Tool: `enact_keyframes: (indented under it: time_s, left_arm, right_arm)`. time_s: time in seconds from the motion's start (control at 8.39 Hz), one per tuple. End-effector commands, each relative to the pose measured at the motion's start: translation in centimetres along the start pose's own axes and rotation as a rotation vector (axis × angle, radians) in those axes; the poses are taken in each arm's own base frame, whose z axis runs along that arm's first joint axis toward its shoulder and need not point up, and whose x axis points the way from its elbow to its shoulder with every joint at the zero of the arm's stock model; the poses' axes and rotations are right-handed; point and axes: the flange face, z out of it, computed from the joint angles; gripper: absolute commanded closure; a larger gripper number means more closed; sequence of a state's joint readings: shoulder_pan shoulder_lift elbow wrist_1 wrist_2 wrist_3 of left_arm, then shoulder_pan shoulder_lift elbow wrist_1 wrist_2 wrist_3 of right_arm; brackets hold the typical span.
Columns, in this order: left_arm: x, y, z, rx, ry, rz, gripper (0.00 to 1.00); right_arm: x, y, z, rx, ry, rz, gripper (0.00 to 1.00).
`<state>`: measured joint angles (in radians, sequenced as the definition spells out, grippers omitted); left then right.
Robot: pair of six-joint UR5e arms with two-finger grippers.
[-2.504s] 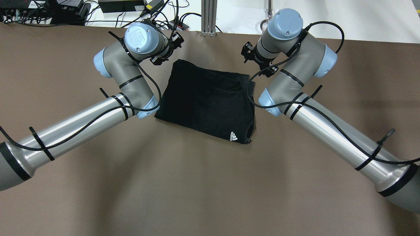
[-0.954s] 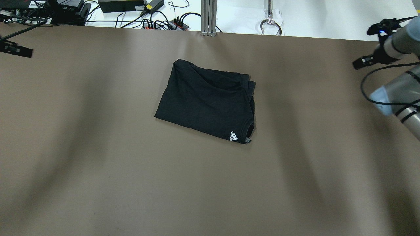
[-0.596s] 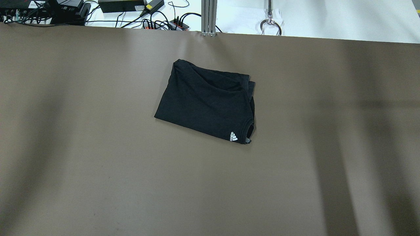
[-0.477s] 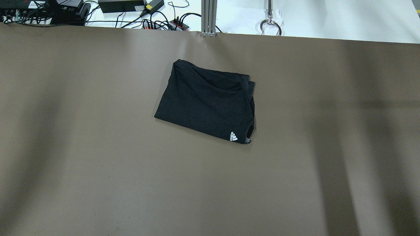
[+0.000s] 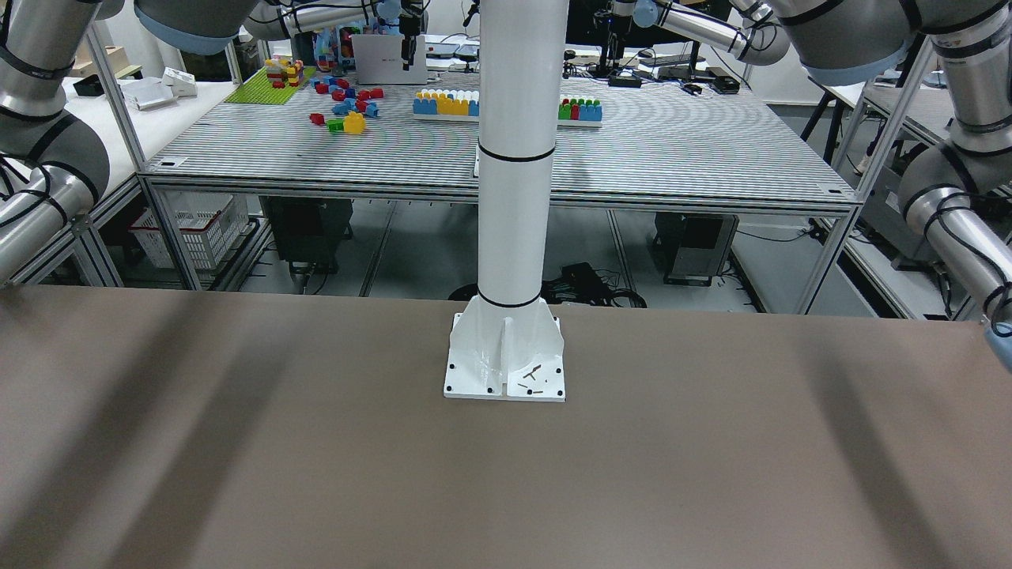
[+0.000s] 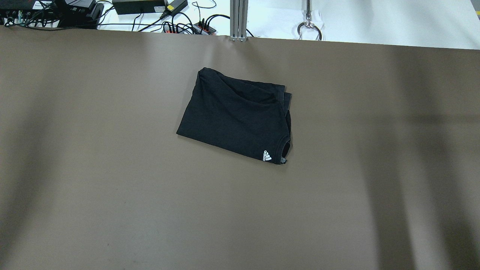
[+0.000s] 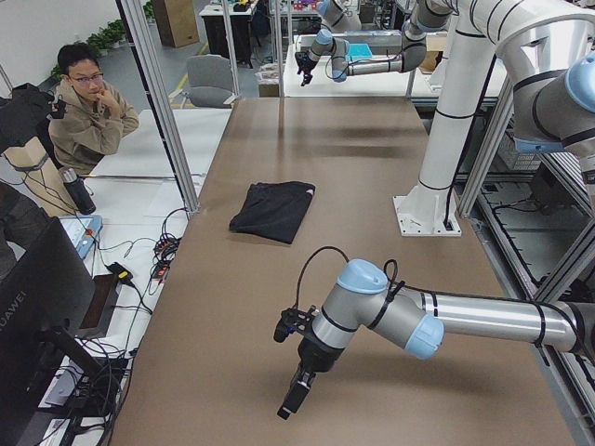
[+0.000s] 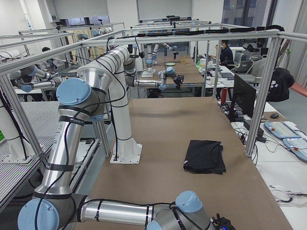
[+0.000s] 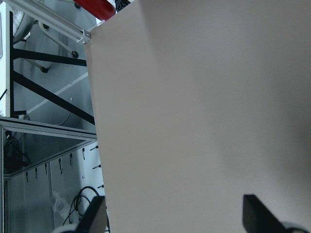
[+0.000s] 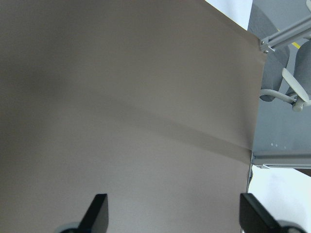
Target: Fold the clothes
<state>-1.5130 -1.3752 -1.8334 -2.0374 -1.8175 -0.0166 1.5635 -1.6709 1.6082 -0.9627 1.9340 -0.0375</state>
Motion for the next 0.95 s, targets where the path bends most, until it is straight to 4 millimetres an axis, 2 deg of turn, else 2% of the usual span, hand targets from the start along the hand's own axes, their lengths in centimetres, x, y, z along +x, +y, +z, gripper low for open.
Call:
enact_keyframes:
  time_s: [0.0, 0.24, 0.36, 0.48, 0.83]
  left_arm:
    - [-1.6, 1.2, 1.0, -0.003, -0.004, -0.028, 0.00]
    - [-2.6, 1.2, -0.2, 0.026, -0.018, -0.063, 0.00]
    - [-2.7, 1.5, 0.2, 0.017, -0.025, -0.064, 0.00]
    - [-2.7, 1.4, 0.3, 0.016, -0.027, -0.063, 0.00]
    - [-2.7, 1.2, -0.1, 0.027, -0.027, -0.064, 0.00]
  right_arm:
    - [0.2, 0.7, -1.8, 0.023, 0.015, 0.008, 0.05]
    - [0.3, 0.4, -2.0, 0.027, 0.023, 0.011, 0.05]
    - [0.3, 0.3, -2.5, 0.036, 0.029, 0.011, 0.05]
    - [-0.1, -0.5, -3.9, 0.055, 0.033, 0.006, 0.05]
    - [0.0, -0.6, -4.0, 0.059, 0.034, 0.008, 0.05]
